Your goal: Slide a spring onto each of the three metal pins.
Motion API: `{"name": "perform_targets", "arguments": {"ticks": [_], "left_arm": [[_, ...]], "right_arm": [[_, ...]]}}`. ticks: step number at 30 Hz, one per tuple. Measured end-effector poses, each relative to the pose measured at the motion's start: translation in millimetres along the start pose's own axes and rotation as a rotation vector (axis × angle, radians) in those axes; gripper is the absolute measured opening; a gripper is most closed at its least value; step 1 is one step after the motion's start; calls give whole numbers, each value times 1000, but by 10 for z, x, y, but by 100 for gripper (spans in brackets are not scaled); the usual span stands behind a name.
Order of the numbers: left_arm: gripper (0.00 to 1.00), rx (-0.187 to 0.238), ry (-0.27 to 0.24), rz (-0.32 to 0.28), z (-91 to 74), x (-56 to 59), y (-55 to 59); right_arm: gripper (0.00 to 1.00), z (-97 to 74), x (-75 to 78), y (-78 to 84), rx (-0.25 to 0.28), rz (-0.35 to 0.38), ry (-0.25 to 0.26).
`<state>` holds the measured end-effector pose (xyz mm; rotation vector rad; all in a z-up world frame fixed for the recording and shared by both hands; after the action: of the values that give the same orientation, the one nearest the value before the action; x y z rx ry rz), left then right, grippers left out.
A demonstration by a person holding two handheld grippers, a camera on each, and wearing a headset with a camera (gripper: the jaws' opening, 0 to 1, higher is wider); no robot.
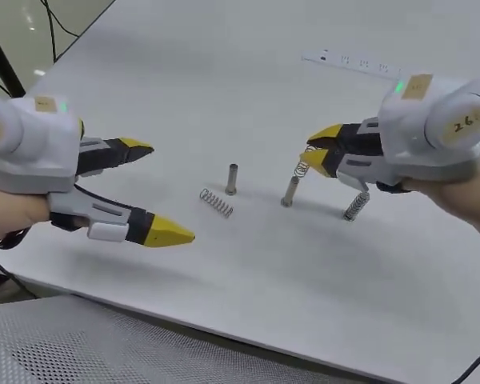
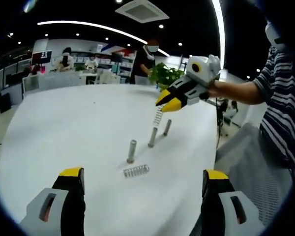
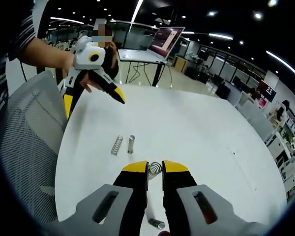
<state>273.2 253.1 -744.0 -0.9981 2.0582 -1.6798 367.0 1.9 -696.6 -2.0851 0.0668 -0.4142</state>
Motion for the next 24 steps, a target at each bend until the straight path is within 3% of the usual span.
{"name": "perform_targets", "arguments": {"ticks": [24], "left_arm": [[98,4,-22,2,-28,-13,-15]], "right_arm": [[7,110,-70,84,-18,7,-29]]}}
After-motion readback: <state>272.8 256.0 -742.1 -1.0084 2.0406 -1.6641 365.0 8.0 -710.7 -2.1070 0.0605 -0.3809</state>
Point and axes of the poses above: the centre of the closed fingertips' face, and the gripper's own axes: z roughly forward along the fingers, x roughly to its right, y roughly out of its underside, the point moved 9 cm from there along -z, roughly backward along the fingers, and after that the axes turned 9 degrees about x, right-handed, at the moved point
